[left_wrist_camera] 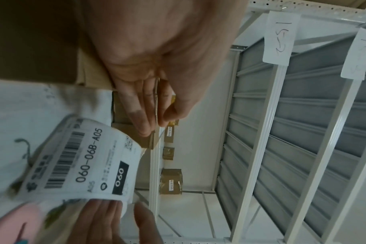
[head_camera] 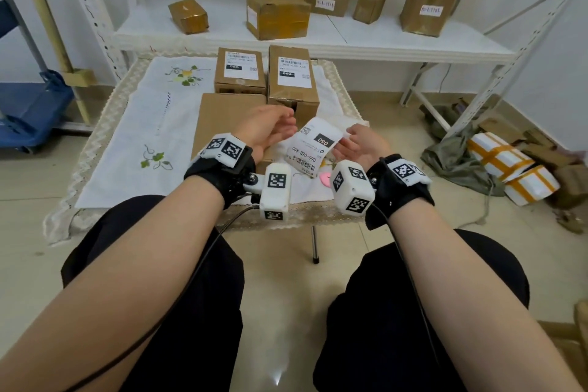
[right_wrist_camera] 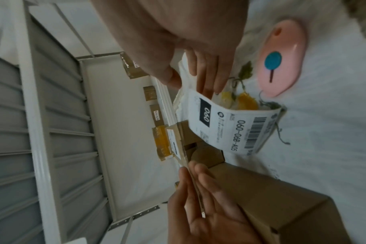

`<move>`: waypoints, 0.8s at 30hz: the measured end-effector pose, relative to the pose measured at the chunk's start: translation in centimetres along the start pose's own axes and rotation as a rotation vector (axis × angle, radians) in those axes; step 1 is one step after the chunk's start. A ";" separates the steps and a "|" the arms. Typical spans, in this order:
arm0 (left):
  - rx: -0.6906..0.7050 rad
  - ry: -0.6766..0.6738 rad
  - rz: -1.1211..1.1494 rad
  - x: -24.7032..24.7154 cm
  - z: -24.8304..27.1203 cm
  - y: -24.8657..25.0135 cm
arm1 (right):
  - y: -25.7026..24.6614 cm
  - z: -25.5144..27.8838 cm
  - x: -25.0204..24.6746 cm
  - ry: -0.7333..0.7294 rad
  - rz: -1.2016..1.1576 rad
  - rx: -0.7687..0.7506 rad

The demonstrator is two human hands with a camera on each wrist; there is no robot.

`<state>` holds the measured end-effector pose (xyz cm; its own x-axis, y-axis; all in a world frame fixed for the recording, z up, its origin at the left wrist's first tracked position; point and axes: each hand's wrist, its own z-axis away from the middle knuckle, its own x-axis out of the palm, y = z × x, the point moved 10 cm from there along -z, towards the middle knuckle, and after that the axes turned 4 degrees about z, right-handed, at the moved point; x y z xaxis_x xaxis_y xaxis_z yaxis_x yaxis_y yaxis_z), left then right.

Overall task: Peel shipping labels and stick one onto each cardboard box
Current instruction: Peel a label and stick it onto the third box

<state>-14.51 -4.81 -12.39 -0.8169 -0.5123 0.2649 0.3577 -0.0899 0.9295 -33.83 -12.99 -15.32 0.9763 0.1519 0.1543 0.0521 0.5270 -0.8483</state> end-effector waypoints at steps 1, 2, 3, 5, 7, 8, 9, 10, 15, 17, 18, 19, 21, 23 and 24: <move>-0.009 -0.007 0.029 0.2 -0.2 -0.2 | 0.1 0.0 0.3 -0.034 -0.045 0.010; -0.018 -0.012 0.049 0.5 -0.2 -0.3 | 0.4 -0.1 0.5 -0.060 -0.065 0.023; -0.025 -0.018 0.062 0.7 -0.2 -0.3 | 0.5 0.0 0.7 -0.077 -0.074 0.029; -0.032 -0.035 0.076 1.1 -0.4 -0.4 | 0.5 -0.3 0.8 -0.071 -0.074 0.020; -0.033 -0.059 0.080 1.4 -0.5 -0.4 | 0.5 -0.6 0.7 -0.051 -0.063 0.015; -0.033 -0.070 0.079 1.4 -0.6 -0.3 | 0.4 -0.8 0.7 -0.046 -0.044 0.013; -0.033 -0.081 0.076 1.5 -0.6 -0.3 | 0.4 -0.9 0.9 -0.055 -0.026 0.013; -0.036 -0.090 0.070 1.5 -0.7 -0.4 | 0.5 -1.0 1.3 -0.074 -0.014 0.017; -0.027 -0.115 0.020 2.1 -0.4 -0.3 | 0.7 -0.6 3.3 -0.208 -0.043 0.046; -0.008 -0.124 0.011 2.3 -0.3 -0.2 | 0.7 -0.3 3.8 -0.232 -0.059 0.046; 0.000 -0.131 0.004 2.4 -0.3 -0.2 | 0.7 -0.2 3.9 -0.240 -0.066 0.040; 0.008 -0.136 -0.011 2.4 -0.4 -0.3 | 0.7 -0.1 4.1 -0.249 -0.072 0.034; 0.023 -0.131 -0.053 2.4 -0.4 -0.2 | 0.7 0.3 4.6 -0.279 -0.078 0.030; 0.023 -0.118 -0.084 2.3 -0.4 -0.2 | 0.8 0.5 4.9 -0.309 -0.078 0.033; 0.015 -0.114 -0.089 2.3 -0.4 -0.3 | 0.8 0.6 5.1 -0.320 -0.082 0.030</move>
<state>-16.27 -6.29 -12.15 -0.8913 -0.4029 0.2082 0.2757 -0.1169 0.9541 -28.95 -11.32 -14.97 0.8534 0.3601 0.3769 0.1172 0.5720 -0.8118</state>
